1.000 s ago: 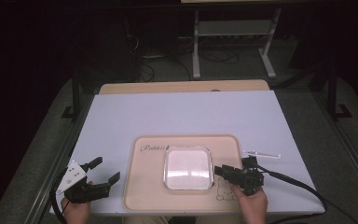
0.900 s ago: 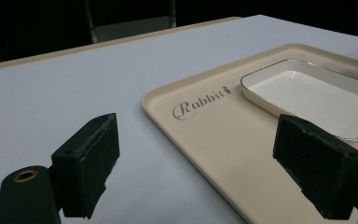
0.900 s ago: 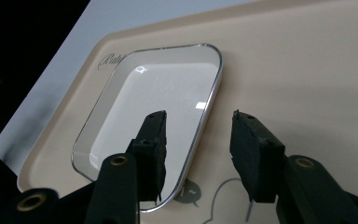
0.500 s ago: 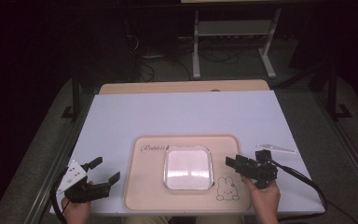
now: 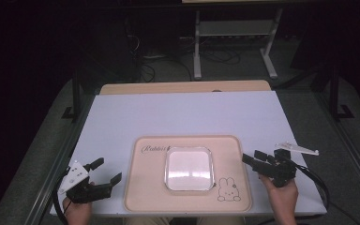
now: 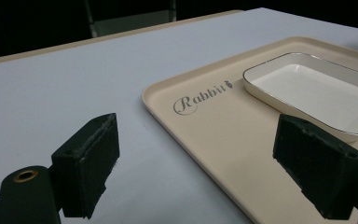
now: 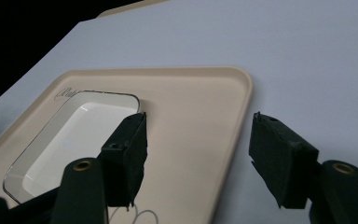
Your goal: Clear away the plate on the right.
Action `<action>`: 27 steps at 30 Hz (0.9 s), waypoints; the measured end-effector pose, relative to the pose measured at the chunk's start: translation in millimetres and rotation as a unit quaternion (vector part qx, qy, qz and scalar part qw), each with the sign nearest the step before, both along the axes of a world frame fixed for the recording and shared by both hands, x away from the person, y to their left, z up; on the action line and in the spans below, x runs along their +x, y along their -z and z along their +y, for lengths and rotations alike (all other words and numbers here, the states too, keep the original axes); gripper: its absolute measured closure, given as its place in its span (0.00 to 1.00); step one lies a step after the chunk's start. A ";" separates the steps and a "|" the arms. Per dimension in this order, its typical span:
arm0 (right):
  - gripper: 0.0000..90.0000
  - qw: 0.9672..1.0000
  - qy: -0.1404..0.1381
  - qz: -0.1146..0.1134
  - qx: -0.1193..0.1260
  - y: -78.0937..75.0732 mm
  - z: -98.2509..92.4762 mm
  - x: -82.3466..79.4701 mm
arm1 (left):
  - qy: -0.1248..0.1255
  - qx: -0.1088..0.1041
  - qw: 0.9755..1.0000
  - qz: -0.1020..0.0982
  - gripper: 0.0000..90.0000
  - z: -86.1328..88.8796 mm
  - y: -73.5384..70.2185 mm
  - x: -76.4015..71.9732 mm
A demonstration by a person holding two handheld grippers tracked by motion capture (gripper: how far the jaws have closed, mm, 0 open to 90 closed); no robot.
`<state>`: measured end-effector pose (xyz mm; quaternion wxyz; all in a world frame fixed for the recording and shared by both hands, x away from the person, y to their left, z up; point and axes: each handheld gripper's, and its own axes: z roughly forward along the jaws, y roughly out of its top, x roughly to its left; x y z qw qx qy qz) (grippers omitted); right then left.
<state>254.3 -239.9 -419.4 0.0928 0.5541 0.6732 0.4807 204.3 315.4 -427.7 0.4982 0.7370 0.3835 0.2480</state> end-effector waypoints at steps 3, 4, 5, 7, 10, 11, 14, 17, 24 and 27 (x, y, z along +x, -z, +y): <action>0.38 1.000 0.000 -0.007 -0.008 0.2 -6.4 -0.9 | 0.000 0.001 1.000 0.000 0.15 0.3 0.0 0.0; 0.38 1.000 0.000 -0.011 -0.014 -0.1 -9.3 -1.3 | 0.000 0.000 1.000 0.000 0.15 0.3 0.1 0.1; 0.38 1.000 0.000 -0.015 -0.017 0.0 -11.8 -1.3 | 0.000 0.000 1.000 0.000 0.15 0.5 0.1 0.2; 0.37 1.000 -0.001 -0.015 -0.016 0.0 -16.5 -1.1 | 0.000 0.000 1.000 0.000 0.15 0.5 0.1 0.2; 0.35 0.999 0.001 -0.021 -0.025 -0.1 -24.7 -1.0 | 0.000 0.002 1.000 0.000 0.15 0.3 0.1 0.0; 0.35 0.999 0.001 -0.026 -0.028 -0.4 -27.5 -1.2 | -0.001 0.000 1.000 0.001 0.16 0.1 0.3 0.0; 0.34 0.999 0.005 -0.034 -0.037 -1.3 -35.3 -2.3 | -0.002 0.002 1.000 0.002 0.16 -0.1 0.6 0.2; 0.33 0.998 0.004 -0.045 -0.048 -1.6 -42.4 -4.5 | 0.000 0.006 1.000 0.004 0.16 -0.3 0.9 0.6; 0.30 0.997 0.006 -0.055 -0.057 -0.5 -61.7 -12.5 | 0.003 0.010 1.000 0.007 0.16 -2.4 1.7 0.9; 0.29 0.996 0.005 -0.062 -0.066 0.0 -68.3 -17.4 | 0.003 0.010 1.000 0.008 0.15 -2.2 2.2 1.1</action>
